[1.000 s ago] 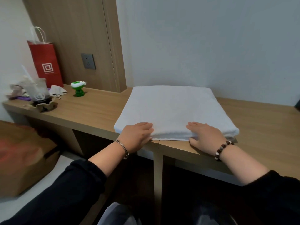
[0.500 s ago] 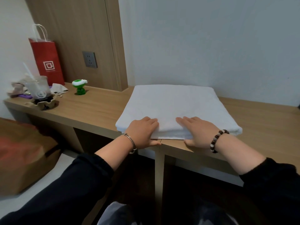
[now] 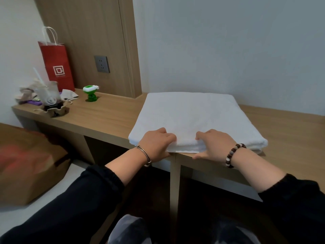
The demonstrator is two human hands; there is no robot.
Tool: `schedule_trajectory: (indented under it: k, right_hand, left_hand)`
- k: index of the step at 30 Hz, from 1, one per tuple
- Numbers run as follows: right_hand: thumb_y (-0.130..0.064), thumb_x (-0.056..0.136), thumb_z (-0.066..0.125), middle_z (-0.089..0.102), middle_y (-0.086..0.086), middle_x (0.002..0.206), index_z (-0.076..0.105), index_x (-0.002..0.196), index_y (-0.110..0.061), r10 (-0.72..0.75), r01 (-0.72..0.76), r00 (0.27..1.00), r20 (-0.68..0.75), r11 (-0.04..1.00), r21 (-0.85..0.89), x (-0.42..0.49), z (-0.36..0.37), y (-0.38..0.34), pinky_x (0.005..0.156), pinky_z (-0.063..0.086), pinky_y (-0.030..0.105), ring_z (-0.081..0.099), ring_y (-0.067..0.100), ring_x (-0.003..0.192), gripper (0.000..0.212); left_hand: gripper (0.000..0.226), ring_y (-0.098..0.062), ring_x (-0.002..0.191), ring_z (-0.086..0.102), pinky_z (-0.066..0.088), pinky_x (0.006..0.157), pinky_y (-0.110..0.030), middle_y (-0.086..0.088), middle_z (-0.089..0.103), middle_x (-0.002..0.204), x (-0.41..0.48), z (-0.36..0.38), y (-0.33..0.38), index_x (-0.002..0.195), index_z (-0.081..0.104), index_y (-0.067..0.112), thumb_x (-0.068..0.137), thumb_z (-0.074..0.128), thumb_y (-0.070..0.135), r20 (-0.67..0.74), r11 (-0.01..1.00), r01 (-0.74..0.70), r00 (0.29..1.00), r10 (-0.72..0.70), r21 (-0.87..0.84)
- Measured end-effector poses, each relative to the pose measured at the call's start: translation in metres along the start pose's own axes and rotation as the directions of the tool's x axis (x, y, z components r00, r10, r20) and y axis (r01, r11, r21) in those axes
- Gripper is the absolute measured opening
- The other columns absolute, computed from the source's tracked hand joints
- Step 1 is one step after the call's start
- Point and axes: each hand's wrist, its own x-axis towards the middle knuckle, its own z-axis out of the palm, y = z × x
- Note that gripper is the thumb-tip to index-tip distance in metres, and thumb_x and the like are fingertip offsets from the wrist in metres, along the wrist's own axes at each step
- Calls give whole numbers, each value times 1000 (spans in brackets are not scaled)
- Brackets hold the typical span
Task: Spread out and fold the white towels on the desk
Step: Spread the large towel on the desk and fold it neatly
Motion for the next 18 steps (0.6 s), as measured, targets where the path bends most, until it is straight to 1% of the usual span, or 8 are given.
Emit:
schedule_trajectory:
  k: [2,5,7,9,11,13,16,18]
  right_hand:
    - [-73,71,59,60,0,106,44,114,-24,-12,11,1000,-15,999,-53,-1,0,-5,65,41,30,56,20,92,67]
    - [-71,73,59,60,-1,100,41,109,-22,-1,-1,1000,-24,996,-89,-1,0,-11,60,38,30,50,18,79,64]
    - [-67,78,57,59,-2,92,41,108,-22,16,-18,999,-40,997,-69,2,-3,-12,59,38,29,49,17,73,57]
    - [-60,85,51,56,-3,85,42,108,-22,15,-19,997,-72,999,-50,7,-6,-7,60,41,29,51,17,71,45]
    - [-52,90,47,52,-5,81,44,107,-23,13,-16,995,-94,999,-28,11,-9,2,58,38,28,50,16,68,34]
    - [-42,90,50,52,-4,82,44,105,-23,5,-6,997,-78,1000,-10,13,-10,12,54,33,26,46,12,66,26]
    - [-31,85,56,48,-4,89,40,94,-23,-17,17,1000,-14,1000,-2,14,-9,26,61,35,25,43,13,74,20]
    - [-26,84,57,44,-4,89,41,88,-22,-7,8,998,54,1000,-20,15,-12,34,65,37,27,43,15,77,18]
  left_hand:
    - [38,-18,103,53,48,75,-31,0,59,108,-1,-3,-3,122,53,28,85,58,28,10,999,20,1000,-20,-30]
    - [35,-20,102,55,44,81,-30,-2,59,109,3,-10,-9,124,54,32,89,53,31,58,994,52,997,-47,-93]
    - [32,-22,104,55,43,85,-30,-3,60,109,8,-16,-12,122,56,29,91,53,32,80,991,80,994,-71,-111]
    - [29,-24,105,55,43,87,-32,-4,62,110,13,-20,-14,120,57,23,92,53,30,58,986,102,994,-95,-133]
    - [27,-25,105,55,44,87,-34,-4,63,110,17,-23,-16,116,57,18,92,52,28,7,985,96,995,-96,-142]
    - [26,-22,104,54,45,85,-33,-1,62,109,17,-24,-17,114,57,18,92,52,30,-27,990,71,997,-75,-121]
    - [24,-20,100,50,44,76,-33,1,56,105,15,-20,-21,105,53,18,86,56,32,44,999,33,998,-33,-5]
    - [18,-21,94,49,40,69,-31,1,54,99,15,-20,-24,95,47,18,83,57,28,84,998,57,995,-57,9]
